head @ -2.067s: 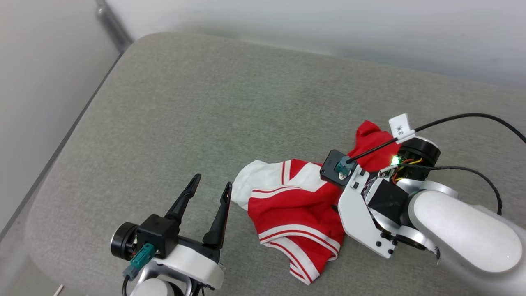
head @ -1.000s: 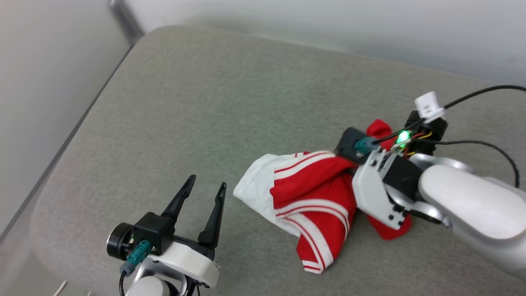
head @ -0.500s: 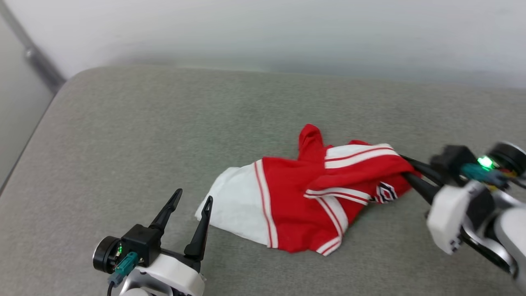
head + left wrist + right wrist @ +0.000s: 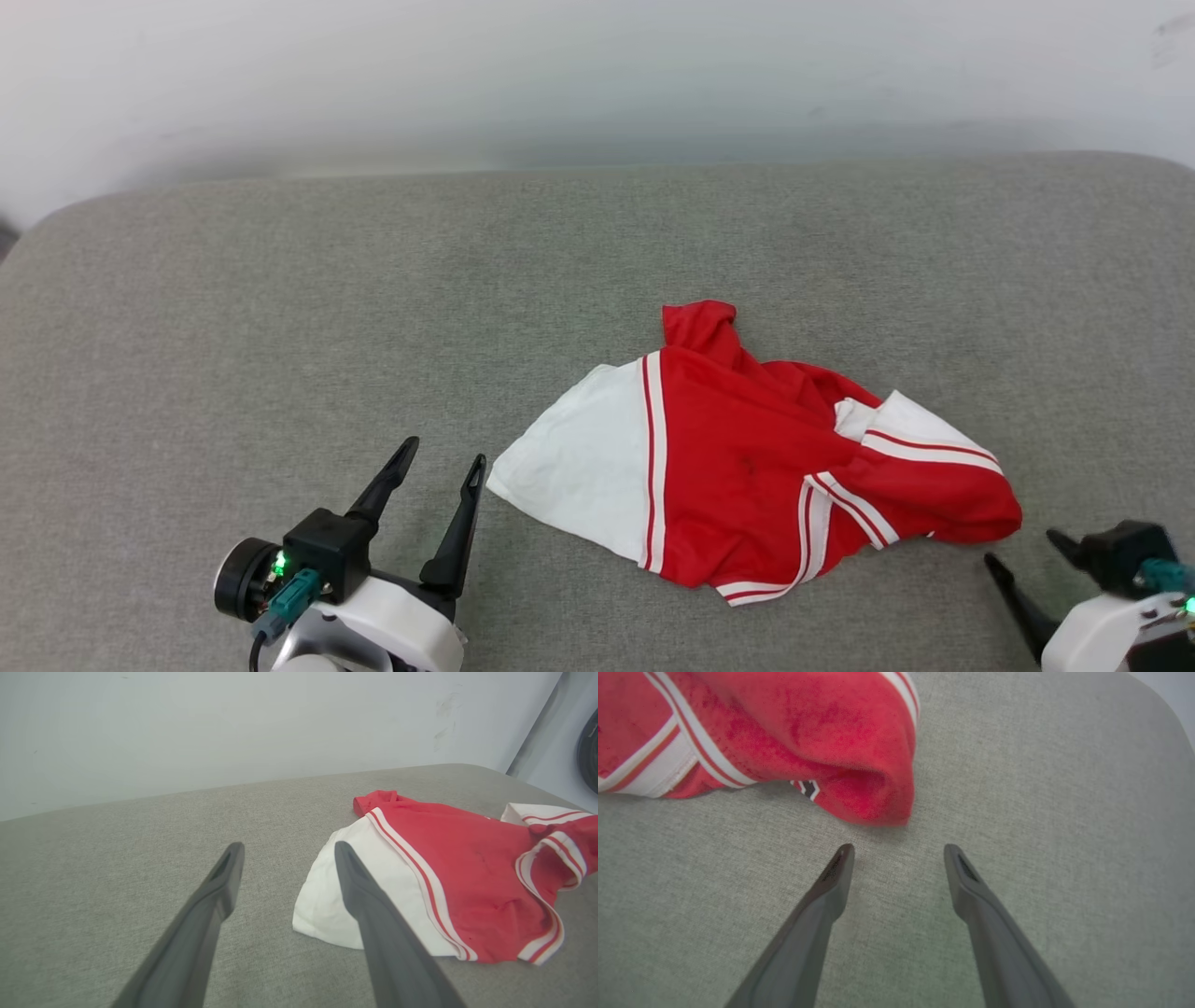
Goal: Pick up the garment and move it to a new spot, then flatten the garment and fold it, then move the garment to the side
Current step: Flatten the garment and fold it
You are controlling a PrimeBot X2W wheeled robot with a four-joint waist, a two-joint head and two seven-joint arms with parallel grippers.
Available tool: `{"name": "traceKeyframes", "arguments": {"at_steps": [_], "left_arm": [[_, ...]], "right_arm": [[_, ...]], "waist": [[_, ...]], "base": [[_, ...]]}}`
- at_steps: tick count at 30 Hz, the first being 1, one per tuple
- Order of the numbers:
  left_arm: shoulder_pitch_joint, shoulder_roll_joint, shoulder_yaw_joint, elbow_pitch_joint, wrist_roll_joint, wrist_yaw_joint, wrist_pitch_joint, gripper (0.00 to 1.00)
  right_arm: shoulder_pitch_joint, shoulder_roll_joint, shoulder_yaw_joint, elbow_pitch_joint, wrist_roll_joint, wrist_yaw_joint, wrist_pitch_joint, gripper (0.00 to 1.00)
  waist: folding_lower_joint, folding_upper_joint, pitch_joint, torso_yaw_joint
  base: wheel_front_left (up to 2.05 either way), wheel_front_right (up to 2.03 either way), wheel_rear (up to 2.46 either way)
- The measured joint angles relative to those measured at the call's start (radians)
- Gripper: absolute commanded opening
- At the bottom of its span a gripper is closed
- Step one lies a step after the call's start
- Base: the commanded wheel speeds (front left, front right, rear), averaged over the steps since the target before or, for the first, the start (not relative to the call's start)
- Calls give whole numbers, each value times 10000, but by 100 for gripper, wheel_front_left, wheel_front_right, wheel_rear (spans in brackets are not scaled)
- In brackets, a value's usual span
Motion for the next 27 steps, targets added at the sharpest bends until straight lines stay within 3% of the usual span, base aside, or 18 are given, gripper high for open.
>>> {"name": "traceKeyframes", "arguments": {"at_steps": [11,15,19,27], "left_arm": [[-49,-155,23,-196,-525,25,4,100],[-59,-180,-107,-487,-792,17,558,100],[-283,-44,-322,-679,-895,36,1896,100],[-1018,430,-451,-673,-742,616,4834,100]], "right_arm": [[-446,1028,-1662,-2274,439,0,-901,100],[-488,1360,-2044,-3300,499,0,-1390,100],[-504,1778,-2336,-3931,462,0,-2038,100],[-472,2359,-2353,-3847,171,0,-2499,100]], "waist": [[0,0,-159,-353],[0,0,-117,-464],[0,0,75,-577],[0,0,719,-846]], "base": [[0,0,0],[0,0,0],[0,0,0],[0,0,0]]}}
